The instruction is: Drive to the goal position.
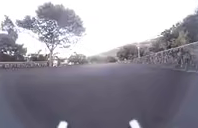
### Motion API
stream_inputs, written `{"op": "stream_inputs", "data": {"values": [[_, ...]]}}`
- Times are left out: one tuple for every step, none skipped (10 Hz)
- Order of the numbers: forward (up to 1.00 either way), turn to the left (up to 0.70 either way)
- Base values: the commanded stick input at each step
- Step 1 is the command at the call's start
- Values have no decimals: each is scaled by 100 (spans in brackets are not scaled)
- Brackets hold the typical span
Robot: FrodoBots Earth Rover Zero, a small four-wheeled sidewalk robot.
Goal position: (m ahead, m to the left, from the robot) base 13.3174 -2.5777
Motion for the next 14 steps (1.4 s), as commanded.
{"op": "stream_inputs", "data": {"values": [[70,0],[70,0],[70,0],[70,0],[70,0],[70,0],[70,0],[70,0],[70,0],[70,0],[70,0],[70,0],[70,0],[70,0]]}}
